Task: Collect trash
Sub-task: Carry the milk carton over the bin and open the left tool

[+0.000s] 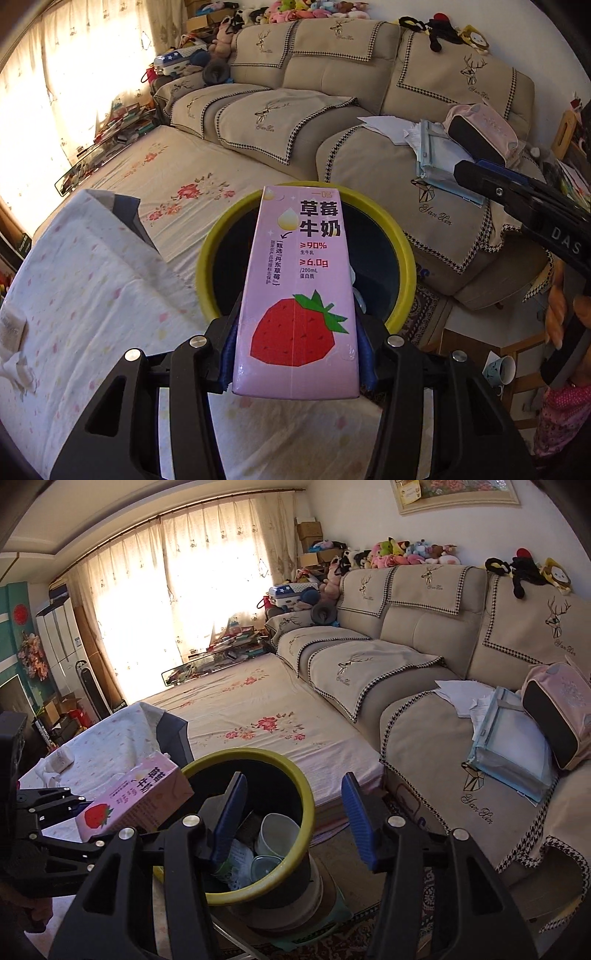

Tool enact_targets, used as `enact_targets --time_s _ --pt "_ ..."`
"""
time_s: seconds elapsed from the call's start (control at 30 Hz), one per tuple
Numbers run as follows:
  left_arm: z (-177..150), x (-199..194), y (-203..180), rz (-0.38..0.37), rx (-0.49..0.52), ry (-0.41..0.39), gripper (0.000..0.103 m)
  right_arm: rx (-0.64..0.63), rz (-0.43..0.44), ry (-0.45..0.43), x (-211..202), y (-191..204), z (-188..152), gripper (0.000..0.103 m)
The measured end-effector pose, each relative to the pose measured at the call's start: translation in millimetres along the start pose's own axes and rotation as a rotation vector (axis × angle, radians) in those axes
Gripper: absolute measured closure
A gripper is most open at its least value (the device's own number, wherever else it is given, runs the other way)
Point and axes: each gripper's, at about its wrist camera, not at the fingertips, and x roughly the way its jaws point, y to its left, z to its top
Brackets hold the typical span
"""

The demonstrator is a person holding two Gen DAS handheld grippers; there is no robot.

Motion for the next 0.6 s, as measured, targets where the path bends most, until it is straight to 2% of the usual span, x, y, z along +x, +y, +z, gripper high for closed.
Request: enact_targets --time_s 0.27,0.3,0.33,0.37,0.5,0.6 --pt "26 39 -2 0.004 -0.020 0.039 0.053 0.026 -0.001 -0.003 2 -12 2 0.052" --pt "28 41 -1 0.009 -0.024 0.040 0.052 0.026 0.000 -0.002 2 -11 1 0.052" --pt "28 42 2 0.015 -0.032 0.039 0.046 0.024 0.002 0.000 2 -10 1 0.052" --pt "28 40 5 0.014 -0.047 0.030 0.039 0.021 0.003 0.002 2 -6 1 0.052" --pt "13 14 27 -0.003 -0.096 -0.023 0.032 -0.001 0.013 0.013 5 5 0 0.052" --pt "-8 -18 50 -0.012 -0.155 -0.094 0.024 -0.020 0.029 0.024 7 17 -2 0.052"
